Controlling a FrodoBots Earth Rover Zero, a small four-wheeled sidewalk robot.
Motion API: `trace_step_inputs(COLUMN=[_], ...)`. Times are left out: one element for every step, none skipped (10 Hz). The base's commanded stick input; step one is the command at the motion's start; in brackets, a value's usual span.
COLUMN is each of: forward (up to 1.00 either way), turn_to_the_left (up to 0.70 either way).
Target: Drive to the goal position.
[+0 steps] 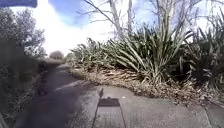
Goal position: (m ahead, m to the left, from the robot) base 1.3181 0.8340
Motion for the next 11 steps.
trace_step_inputs(forward=[0.00,0.00,0.00,0.00,0.00,0.00,0.00,0.00,0.00,0.00,0.00], turn_to_the_left=[0.00,0.44,0.85,0.85,0.85,0.85,0.85,0.85,0.85,0.85,0.85])
